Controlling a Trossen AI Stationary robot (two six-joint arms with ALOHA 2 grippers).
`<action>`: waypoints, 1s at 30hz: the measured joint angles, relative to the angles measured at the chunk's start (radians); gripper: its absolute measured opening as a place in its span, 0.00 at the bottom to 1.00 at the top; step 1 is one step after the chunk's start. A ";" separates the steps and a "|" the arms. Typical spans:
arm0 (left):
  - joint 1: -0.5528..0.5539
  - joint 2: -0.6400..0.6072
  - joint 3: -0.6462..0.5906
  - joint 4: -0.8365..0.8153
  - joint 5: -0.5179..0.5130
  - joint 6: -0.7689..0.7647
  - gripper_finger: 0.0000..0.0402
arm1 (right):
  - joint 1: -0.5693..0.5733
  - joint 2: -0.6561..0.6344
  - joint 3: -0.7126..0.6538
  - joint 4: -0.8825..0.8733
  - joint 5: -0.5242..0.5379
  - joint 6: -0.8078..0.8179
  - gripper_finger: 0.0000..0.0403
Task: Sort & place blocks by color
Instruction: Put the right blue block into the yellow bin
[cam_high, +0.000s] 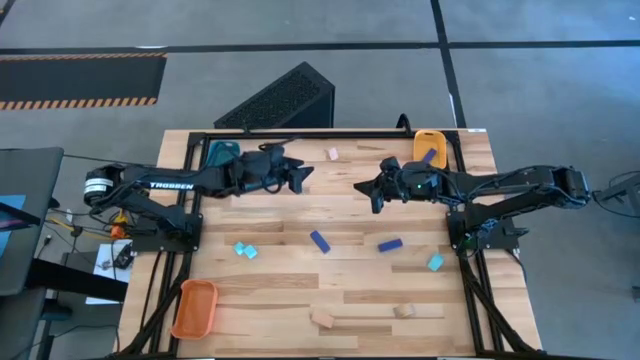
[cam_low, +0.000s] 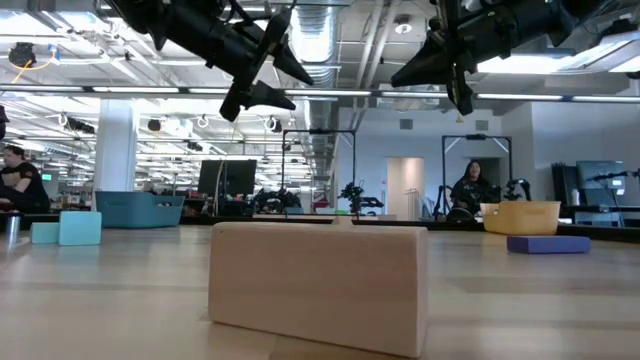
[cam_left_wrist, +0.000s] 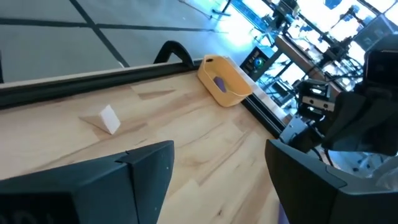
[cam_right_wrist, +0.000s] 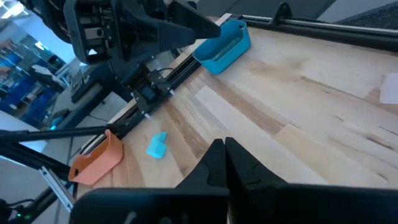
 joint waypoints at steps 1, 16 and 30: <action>0.008 0.000 0.000 0.000 0.009 0.005 0.60 | 0.000 0.000 0.000 -0.001 0.000 0.009 0.01; 0.139 -0.009 0.000 0.119 0.347 -0.020 0.60 | -0.007 0.000 0.000 0.127 -0.017 0.034 0.01; 0.209 -0.039 0.000 0.204 0.401 -0.110 0.60 | -0.013 0.000 0.001 0.200 -0.050 0.066 0.01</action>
